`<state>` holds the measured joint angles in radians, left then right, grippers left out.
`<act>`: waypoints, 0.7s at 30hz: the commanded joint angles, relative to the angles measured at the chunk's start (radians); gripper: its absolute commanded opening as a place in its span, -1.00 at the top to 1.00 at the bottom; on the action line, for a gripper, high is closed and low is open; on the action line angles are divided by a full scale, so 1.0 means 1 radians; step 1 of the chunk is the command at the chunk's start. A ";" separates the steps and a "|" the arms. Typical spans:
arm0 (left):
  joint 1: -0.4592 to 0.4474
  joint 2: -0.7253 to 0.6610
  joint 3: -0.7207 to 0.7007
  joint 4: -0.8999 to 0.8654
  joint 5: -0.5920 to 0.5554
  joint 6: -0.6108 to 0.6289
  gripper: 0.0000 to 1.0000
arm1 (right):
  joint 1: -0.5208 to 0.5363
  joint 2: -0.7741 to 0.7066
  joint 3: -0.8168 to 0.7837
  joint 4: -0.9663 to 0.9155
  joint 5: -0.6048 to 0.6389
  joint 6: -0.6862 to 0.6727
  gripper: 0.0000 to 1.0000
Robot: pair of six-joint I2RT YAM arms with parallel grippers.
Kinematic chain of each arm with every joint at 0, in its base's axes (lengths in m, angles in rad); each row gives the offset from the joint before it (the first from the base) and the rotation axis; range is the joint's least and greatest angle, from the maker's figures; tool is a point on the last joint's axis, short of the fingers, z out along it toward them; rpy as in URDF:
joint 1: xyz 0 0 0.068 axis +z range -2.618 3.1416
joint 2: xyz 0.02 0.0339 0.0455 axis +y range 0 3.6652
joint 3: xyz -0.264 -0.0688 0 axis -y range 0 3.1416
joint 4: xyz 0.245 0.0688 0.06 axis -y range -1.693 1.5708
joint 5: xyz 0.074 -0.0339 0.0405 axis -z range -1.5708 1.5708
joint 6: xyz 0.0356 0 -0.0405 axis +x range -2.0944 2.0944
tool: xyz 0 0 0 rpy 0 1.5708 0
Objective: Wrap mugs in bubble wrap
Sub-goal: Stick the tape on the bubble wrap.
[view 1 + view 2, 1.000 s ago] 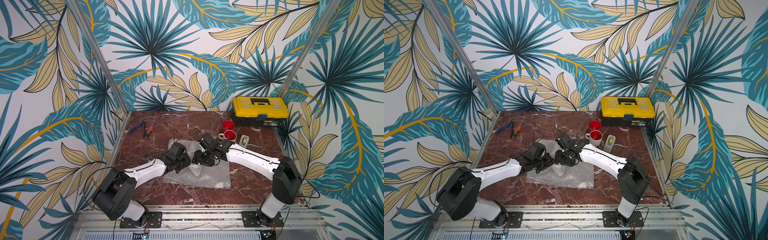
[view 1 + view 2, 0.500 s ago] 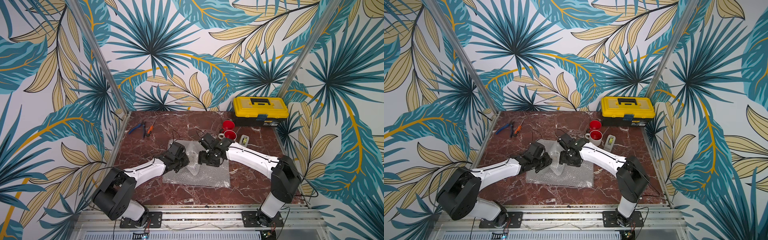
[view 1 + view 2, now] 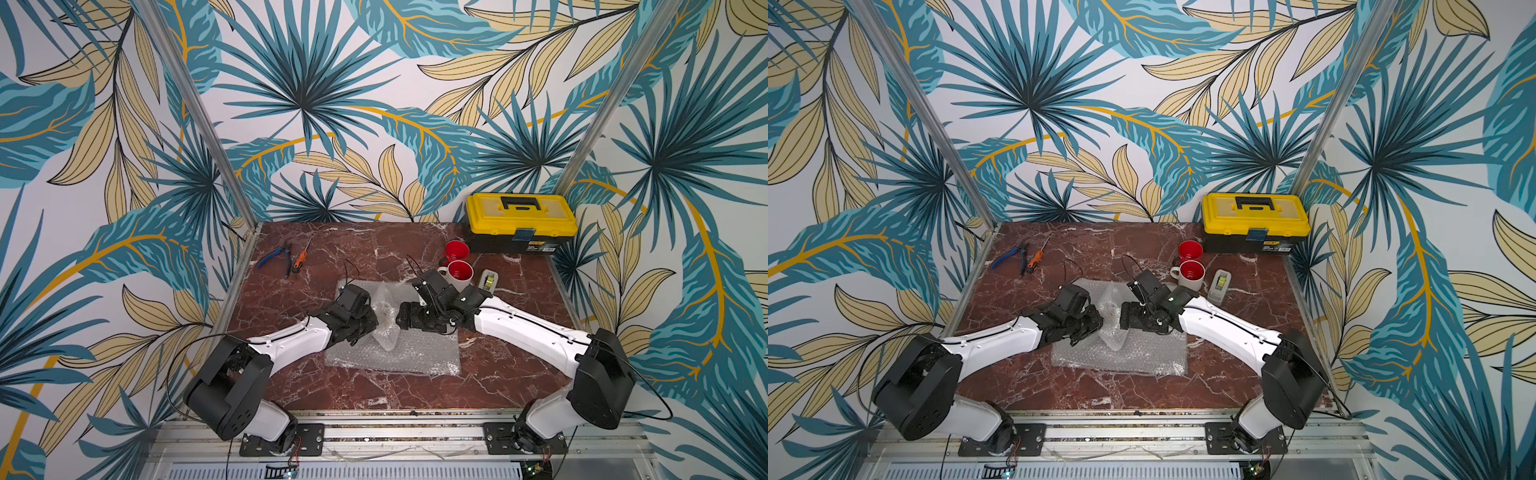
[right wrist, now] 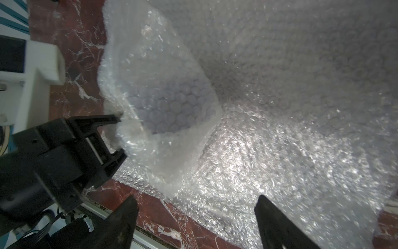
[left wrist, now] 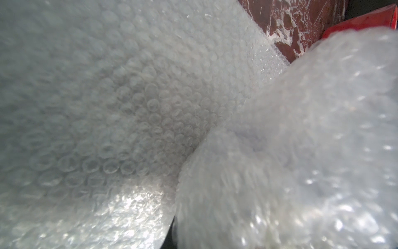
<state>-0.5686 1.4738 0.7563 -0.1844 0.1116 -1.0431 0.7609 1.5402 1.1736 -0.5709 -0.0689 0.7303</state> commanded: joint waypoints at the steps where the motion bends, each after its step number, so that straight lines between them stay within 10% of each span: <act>1: 0.007 0.008 0.021 -0.023 -0.026 0.019 0.69 | -0.007 0.022 -0.035 0.085 -0.085 -0.064 -0.68; 16: 0.007 0.005 0.030 -0.024 -0.022 0.030 0.68 | -0.047 0.106 -0.038 0.008 -0.029 -0.028 -0.34; 21: 0.007 0.009 0.083 -0.059 -0.011 0.078 0.39 | -0.053 0.074 -0.039 0.083 -0.117 -0.032 -0.40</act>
<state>-0.5682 1.4773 0.7757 -0.2081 0.1116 -1.0088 0.7139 1.6310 1.1557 -0.5213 -0.1547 0.6888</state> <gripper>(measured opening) 0.274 0.696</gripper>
